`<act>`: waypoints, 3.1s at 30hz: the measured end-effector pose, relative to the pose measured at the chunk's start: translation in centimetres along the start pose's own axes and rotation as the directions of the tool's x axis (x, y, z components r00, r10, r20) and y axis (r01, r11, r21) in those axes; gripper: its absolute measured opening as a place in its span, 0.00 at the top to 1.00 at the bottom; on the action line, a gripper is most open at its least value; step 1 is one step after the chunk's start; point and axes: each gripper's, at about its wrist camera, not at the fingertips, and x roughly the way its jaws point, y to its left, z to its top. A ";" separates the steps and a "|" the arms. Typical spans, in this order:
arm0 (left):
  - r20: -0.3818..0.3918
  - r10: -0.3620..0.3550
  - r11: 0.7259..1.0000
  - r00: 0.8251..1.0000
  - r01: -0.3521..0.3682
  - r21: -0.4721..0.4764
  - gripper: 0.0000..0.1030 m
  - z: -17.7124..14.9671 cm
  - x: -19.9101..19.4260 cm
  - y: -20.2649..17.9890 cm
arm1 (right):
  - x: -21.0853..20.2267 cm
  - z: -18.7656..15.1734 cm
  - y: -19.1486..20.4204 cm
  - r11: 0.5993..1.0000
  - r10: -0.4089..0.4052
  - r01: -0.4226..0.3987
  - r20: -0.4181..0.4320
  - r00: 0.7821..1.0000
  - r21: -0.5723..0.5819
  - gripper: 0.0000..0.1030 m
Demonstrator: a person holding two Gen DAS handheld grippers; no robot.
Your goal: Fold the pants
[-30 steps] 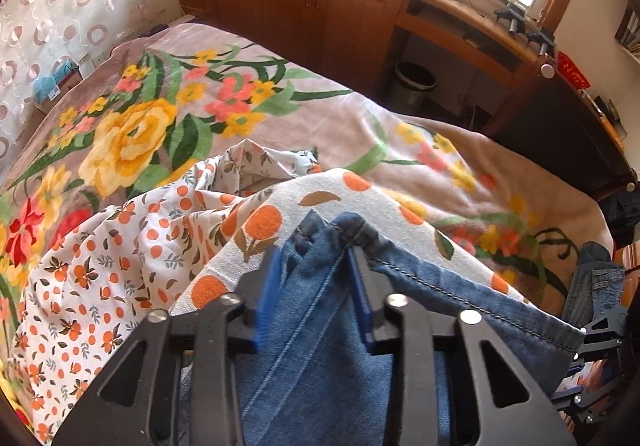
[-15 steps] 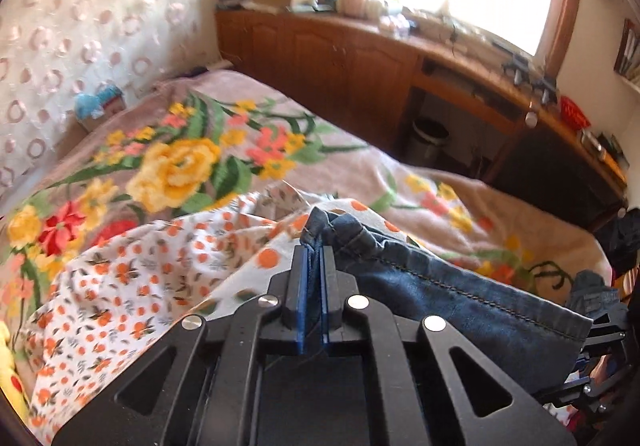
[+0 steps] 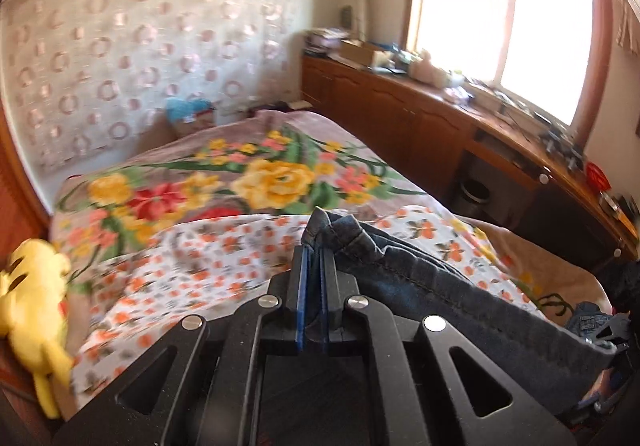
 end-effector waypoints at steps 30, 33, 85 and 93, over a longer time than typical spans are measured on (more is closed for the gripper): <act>-0.083 0.061 0.981 0.995 -0.075 -0.180 0.88 -12.1 -0.7 17.9 | 19.3 -0.1 13.9 0.984 0.159 -0.174 -0.286 0.945 -0.028 0.80; -0.094 0.058 0.974 0.994 -0.077 -0.211 0.86 -13.1 -2.1 18.5 | 18.6 0.1 14.4 0.977 0.199 -0.213 -0.299 0.933 -0.016 0.79; -0.101 0.249 0.887 0.963 -0.269 -0.375 0.92 -28.3 -10.9 8.4 | 9.9 -5.5 4.1 0.990 -0.135 0.119 -0.256 0.957 -0.078 0.78; -0.015 0.284 0.902 0.959 -0.272 -0.336 0.80 -24.6 -12.8 8.0 | 9.3 -5.0 3.1 0.992 -0.118 0.106 -0.238 0.964 -0.062 0.77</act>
